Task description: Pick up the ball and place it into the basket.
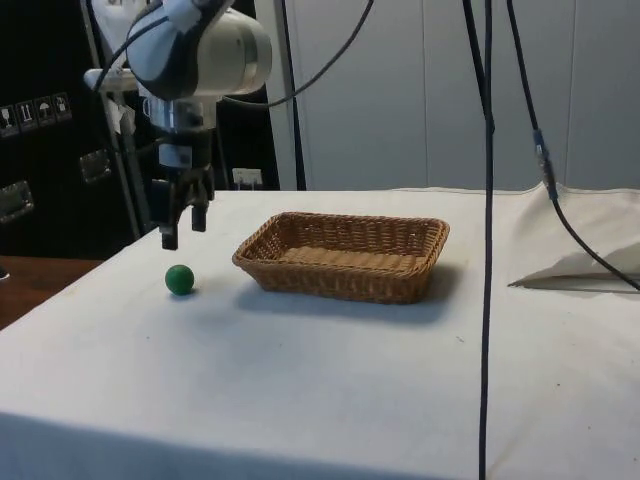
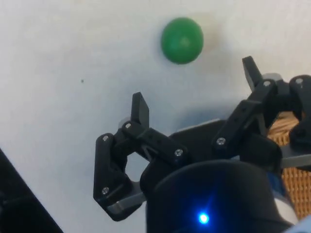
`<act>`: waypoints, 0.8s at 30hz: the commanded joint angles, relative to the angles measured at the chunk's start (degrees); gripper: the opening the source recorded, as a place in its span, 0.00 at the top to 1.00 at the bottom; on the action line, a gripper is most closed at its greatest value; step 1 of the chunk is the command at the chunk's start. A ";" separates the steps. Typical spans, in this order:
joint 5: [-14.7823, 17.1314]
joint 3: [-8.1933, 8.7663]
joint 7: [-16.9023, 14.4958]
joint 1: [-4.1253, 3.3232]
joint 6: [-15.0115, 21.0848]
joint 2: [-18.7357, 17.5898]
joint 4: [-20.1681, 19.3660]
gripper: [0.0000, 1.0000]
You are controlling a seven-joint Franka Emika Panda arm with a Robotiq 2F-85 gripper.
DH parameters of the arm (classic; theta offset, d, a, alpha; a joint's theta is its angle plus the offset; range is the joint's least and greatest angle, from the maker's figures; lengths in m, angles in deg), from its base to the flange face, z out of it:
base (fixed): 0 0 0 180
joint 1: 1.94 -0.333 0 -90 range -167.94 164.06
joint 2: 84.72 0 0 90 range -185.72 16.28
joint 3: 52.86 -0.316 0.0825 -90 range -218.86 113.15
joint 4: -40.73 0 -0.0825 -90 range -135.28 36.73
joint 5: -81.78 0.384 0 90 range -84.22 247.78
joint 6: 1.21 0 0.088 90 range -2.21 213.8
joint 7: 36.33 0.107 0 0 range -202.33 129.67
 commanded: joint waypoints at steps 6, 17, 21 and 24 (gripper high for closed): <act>2.69 -0.69 -2.41 0.80 1.26 -1.60 0.97 0.00; 6.93 -0.92 -4.07 1.03 2.29 -7.68 6.25 0.00; 8.25 -0.97 -4.76 1.09 2.64 -8.65 6.70 0.00; 10.14 -0.97 -5.90 1.03 2.75 -9.74 6.93 0.00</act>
